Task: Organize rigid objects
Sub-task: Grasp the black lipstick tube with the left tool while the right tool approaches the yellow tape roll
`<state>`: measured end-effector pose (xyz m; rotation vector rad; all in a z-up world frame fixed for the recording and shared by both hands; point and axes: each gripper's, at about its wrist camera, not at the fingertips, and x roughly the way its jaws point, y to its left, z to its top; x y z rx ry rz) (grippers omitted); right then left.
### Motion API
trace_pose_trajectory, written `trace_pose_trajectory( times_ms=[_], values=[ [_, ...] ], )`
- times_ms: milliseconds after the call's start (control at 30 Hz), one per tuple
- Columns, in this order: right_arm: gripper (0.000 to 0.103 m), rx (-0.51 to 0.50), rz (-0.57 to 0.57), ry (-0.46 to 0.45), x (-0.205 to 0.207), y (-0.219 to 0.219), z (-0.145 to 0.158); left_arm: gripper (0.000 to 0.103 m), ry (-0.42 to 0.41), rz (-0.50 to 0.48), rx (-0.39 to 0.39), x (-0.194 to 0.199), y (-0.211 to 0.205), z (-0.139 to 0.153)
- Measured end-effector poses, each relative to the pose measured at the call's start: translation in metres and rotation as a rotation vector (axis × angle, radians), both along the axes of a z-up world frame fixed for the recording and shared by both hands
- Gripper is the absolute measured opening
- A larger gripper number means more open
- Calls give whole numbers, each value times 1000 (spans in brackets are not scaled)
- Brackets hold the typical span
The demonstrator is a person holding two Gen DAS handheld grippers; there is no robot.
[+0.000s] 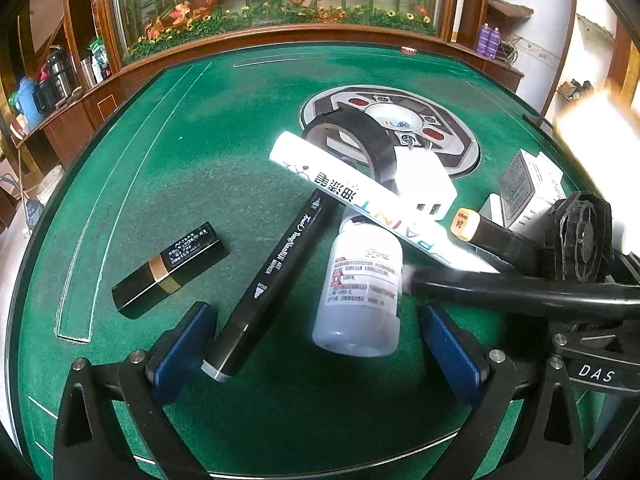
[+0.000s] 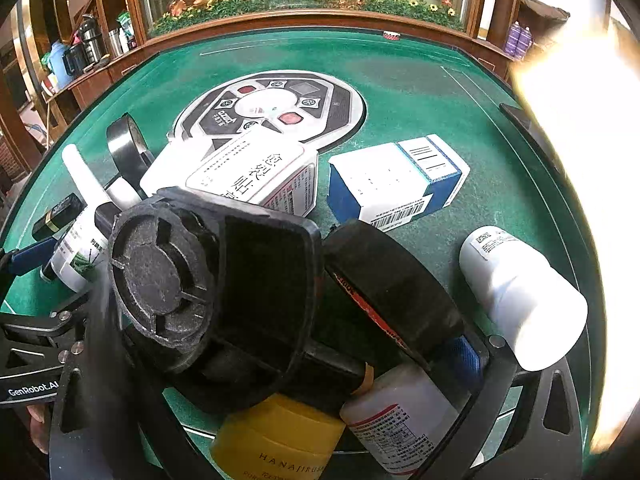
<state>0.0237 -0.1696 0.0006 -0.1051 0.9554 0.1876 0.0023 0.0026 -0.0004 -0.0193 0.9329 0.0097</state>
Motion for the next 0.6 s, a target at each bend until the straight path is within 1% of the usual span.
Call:
trace_pose_trajectory(
  times_ms=[600],
  values=[
    [103, 1, 2, -1, -6, -1, 3, 103, 1, 2, 2, 0, -1, 1]
  ],
)
